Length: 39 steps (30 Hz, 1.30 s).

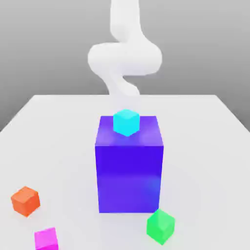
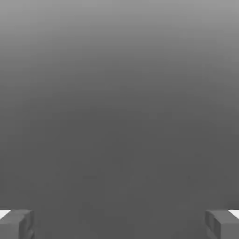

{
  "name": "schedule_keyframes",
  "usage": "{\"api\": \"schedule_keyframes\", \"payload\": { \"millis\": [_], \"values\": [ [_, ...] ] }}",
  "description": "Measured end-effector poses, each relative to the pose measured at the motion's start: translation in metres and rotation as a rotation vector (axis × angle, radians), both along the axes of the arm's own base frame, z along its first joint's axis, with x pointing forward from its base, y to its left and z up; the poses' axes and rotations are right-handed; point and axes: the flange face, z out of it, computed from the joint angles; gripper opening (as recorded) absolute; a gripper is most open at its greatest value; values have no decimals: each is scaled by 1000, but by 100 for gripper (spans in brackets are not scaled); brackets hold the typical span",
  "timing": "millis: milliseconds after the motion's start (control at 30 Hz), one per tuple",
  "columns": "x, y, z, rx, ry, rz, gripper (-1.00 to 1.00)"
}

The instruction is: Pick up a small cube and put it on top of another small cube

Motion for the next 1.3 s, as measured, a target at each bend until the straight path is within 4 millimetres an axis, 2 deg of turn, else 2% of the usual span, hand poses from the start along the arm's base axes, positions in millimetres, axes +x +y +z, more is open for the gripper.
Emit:
{"api": "schedule_keyframes", "payload": {
  "millis": [133,267,400,533,767,1033,1167,1200,1300],
  "values": [
    [49,-21,-57,17,105,70,0],
    [88,-40,-118,26,200,128,0],
    [117,-57,-184,26,290,175,0],
    [136,-76,-252,14,378,214,0],
    [144,-112,-367,-39,527,266,0],
    [121,-160,-478,-156,697,321,0],
    [118,-166,-536,-174,715,328,0],
    [117,-166,-547,-173,716,328,-100],
    [117,-166,-547,-173,717,328,-100]
  ]
}}
